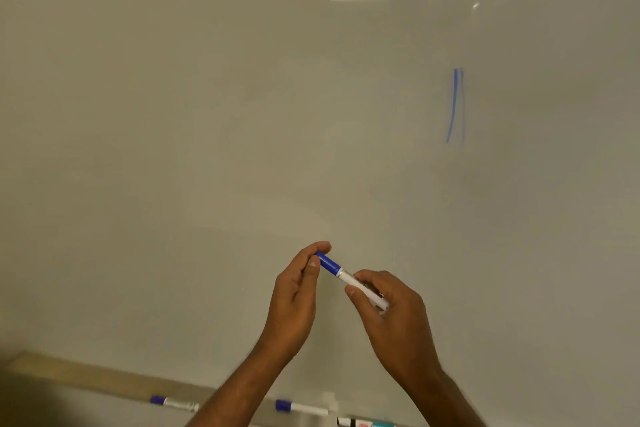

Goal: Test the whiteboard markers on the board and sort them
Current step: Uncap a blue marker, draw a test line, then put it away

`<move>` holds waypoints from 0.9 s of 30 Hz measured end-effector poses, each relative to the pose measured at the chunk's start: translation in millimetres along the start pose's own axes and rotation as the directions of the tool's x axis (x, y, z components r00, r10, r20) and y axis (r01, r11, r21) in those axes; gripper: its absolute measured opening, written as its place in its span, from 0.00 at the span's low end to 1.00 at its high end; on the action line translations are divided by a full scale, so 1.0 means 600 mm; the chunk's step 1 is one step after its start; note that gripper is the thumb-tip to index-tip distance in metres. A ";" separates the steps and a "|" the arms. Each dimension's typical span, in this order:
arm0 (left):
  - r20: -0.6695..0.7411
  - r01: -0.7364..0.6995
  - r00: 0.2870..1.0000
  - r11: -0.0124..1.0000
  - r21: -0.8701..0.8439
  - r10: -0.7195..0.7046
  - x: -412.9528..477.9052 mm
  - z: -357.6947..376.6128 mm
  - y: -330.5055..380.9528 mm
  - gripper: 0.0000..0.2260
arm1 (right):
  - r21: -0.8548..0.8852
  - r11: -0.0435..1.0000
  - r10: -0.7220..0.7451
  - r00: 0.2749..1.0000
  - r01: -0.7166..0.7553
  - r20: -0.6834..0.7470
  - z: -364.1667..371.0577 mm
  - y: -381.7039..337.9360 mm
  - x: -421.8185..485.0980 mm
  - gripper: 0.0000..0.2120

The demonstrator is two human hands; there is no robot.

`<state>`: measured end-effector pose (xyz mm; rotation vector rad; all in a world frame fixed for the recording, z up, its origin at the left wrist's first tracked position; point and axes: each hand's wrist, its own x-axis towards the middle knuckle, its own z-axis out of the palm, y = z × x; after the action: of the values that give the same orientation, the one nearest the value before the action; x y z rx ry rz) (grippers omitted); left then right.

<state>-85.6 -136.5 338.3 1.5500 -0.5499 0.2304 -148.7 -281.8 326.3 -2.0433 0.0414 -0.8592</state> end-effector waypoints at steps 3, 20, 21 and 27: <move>-0.003 -0.003 1.000 0.986 0.166 0.004 -0.047 -0.008 -0.031 0.15 | -0.016 0.998 -0.055 0.998 0.055 0.022 0.009 0.028 -0.035 0.11; 0.155 -0.159 0.986 0.594 0.788 0.058 -0.177 -0.118 -0.148 0.27 | -0.250 0.940 -0.218 0.972 0.233 0.084 0.129 0.098 -0.152 0.13; 0.153 -0.147 0.988 0.572 0.807 0.038 -0.188 -0.133 -0.158 0.28 | -0.261 0.938 -0.210 0.973 0.228 0.097 0.145 0.100 -0.160 0.13; 0.087 -0.035 0.992 0.458 0.888 -0.093 -0.259 -0.236 -0.243 0.30 | -0.286 0.938 -0.130 0.965 0.194 0.226 0.269 0.118 -0.234 0.14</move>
<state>-123.1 28.9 146.4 2.6467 -0.5155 0.4487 -140.5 -160.0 136.7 -2.4474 -0.1176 -0.7753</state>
